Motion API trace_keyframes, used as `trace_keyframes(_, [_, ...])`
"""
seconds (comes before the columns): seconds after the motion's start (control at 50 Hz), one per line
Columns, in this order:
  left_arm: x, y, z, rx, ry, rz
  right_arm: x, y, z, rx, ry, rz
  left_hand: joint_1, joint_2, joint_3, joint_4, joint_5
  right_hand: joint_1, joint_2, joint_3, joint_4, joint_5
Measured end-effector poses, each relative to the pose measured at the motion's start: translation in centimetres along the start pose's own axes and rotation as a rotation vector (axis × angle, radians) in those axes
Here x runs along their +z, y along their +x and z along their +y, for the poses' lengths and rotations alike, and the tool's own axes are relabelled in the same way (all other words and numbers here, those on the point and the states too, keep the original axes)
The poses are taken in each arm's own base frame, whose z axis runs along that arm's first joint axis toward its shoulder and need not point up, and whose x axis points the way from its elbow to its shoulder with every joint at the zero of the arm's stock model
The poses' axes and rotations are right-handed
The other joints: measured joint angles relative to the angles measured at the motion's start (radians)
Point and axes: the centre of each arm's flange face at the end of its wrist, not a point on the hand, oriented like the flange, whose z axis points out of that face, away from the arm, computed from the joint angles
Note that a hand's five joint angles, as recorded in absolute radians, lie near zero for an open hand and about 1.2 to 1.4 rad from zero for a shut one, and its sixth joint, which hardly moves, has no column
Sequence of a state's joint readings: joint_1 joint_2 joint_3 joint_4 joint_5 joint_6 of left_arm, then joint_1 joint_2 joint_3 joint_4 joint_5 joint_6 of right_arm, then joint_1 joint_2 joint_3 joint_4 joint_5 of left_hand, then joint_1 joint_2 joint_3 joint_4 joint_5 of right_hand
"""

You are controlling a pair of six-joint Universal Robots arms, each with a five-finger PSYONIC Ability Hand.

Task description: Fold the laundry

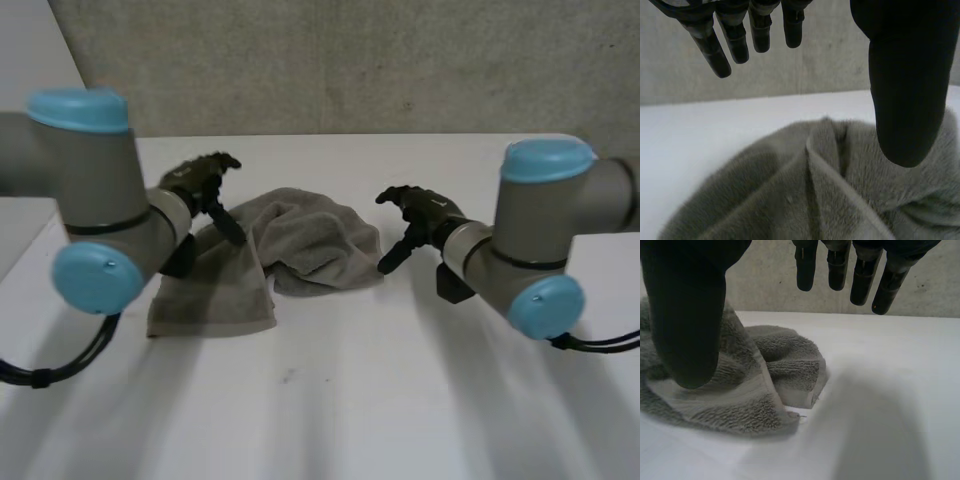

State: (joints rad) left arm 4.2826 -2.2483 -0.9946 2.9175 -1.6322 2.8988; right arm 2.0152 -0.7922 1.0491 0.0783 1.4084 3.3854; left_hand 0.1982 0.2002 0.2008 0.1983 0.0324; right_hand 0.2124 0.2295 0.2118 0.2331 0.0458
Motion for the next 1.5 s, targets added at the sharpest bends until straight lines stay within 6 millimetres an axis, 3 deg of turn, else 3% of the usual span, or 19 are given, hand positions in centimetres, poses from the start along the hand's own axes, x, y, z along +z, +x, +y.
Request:
trace_keyframes(0.18, [4.8, -1.0, 4.1, -0.001, -0.036, -0.063, 3.2, -1.1, 3.0, -0.024, 0.022, -0.017, 0.110, 0.105, 0.103, 0.107, 0.098, 0.000, 0.000, 0.000, 0.000, 0.000])
trace_keyframes(0.34, [6.2, -1.3, 5.4, 0.005, -0.040, -0.075, 4.0, -2.2, 4.8, -0.039, 0.003, -0.036, 0.299, 0.294, 0.288, 0.291, 0.282, 0.028, 0.047, 0.063, 0.041, 0.052])
trace_keyframes(0.4, [6.5, -1.2, 5.6, 0.005, -0.033, -0.068, 4.1, -2.5, 5.2, -0.047, 0.005, -0.036, 0.398, 0.392, 0.392, 0.387, 0.376, 0.293, 0.358, 0.360, 0.339, 0.329])
trace_keyframes(0.44, [6.5, -1.1, 5.6, 0.005, -0.030, -0.066, 4.2, -2.6, 5.1, -0.048, 0.008, -0.035, 0.398, 0.392, 0.392, 0.387, 0.376, 0.347, 0.401, 0.417, 0.395, 0.381])
trace_keyframes(0.46, [6.5, -1.0, 5.5, 0.005, -0.021, -0.060, 4.2, -2.6, 5.0, -0.050, 0.018, -0.034, 0.631, 0.618, 0.615, 0.620, 0.609, 0.486, 0.578, 0.588, 0.568, 0.545])
trace_keyframes(0.52, [6.4, -0.6, 5.1, 0.006, -0.002, -0.048, 4.3, -2.8, 4.4, -0.058, 0.043, -0.038, 0.794, 0.784, 0.781, 0.786, 0.772, 0.709, 0.864, 0.864, 0.845, 0.821])
trace_keyframes(0.64, [4.9, 0.6, 1.5, 0.003, 0.084, -0.018, 3.7, -3.8, 0.4, -0.126, 0.167, -0.071, 0.961, 0.983, 0.980, 0.983, 0.965, 0.753, 0.946, 0.966, 0.954, 0.929])
trace_keyframes(0.66, [3.8, 1.1, -0.7, 0.001, 0.134, -0.004, 2.9, -4.4, -2.1, -0.162, 0.233, -0.078, 0.974, 1.000, 0.999, 1.002, 0.984, 0.753, 0.946, 0.966, 0.954, 0.931])
trace_keyframes(0.68, [3.8, 1.1, -0.7, 0.001, 0.134, -0.004, 2.9, -4.4, -2.1, -0.162, 0.233, -0.078, 0.974, 1.000, 0.999, 1.002, 0.984, 0.753, 0.946, 0.966, 0.954, 0.931])
trace_keyframes(0.7, [2.5, 1.7, -3.2, 0.003, 0.194, 0.011, 1.7, -4.7, -5.2, -0.198, 0.311, -0.076, 0.978, 1.007, 1.006, 1.008, 0.989, 0.753, 0.946, 0.966, 0.954, 0.931])
trace_keyframes(0.76, [0.4, 2.3, -6.5, 0.012, 0.269, 0.029, -0.3, -4.9, -9.3, -0.243, 0.407, -0.063, 0.983, 1.012, 1.010, 1.014, 0.995, 0.753, 0.946, 0.969, 0.954, 0.932])
trace_keyframes(0.84, [-4.1, 3.1, -11.9, 0.067, 0.405, 0.062, -5.3, -4.8, -16.4, -0.348, 0.578, -0.019, 0.986, 1.014, 1.013, 1.016, 0.997, 0.753, 0.946, 0.970, 0.954, 0.934])
trace_keyframes(0.92, [-7.5, 3.6, -14.7, 0.140, 0.474, 0.091, -9.5, -5.3, -20.0, -0.471, 0.663, 0.009, 0.987, 1.015, 1.014, 1.018, 0.997, 0.753, 0.946, 0.970, 0.954, 0.934])
trace_keyframes(0.98, [-8.6, 3.8, -15.2, 0.174, 0.485, 0.104, -11.0, -5.6, -20.7, -0.529, 0.674, 0.012, 0.987, 1.015, 1.014, 1.018, 0.997, 0.753, 0.946, 0.970, 0.954, 0.935])
trace_keyframes(1.0, [-10.2, 4.0, -15.2, 0.235, 0.468, 0.125, -13.2, -6.2, -21.0, -0.618, 0.663, 0.017, 0.987, 1.015, 1.014, 1.018, 0.997, 0.753, 0.946, 0.970, 0.954, 0.936])
trace_keyframes(1.12, [-11.4, 3.8, -13.0, 0.320, 0.347, 0.141, -15.0, -6.6, -19.5, -0.722, 0.541, 0.019, 0.987, 1.015, 1.014, 1.019, 0.997, 0.753, 0.946, 0.970, 0.954, 0.937])
trace_keyframes(1.24, [-11.5, 2.6, -8.3, 0.425, 0.106, 0.124, -15.6, -5.7, -13.4, -0.883, 0.130, -0.013, 0.987, 1.015, 1.014, 1.019, 1.000, 0.753, 0.946, 0.970, 0.954, 0.939])
trace_keyframes(1.36, [-9.3, 1.2, -3.6, 0.545, -0.075, 0.111, -13.8, -3.7, -6.8, -0.997, -0.253, -0.097, 0.987, 1.015, 1.014, 1.019, 1.000, 0.753, 0.946, 0.970, 0.954, 0.939])
trace_keyframes(1.5, [-5.3, 0.3, 0.4, 0.616, -0.151, 0.114, -10.0, -1.5, -2.0, -1.024, -0.444, -0.100, 0.987, 1.015, 1.014, 1.019, 1.000, 0.753, 0.946, 0.970, 0.954, 0.939])
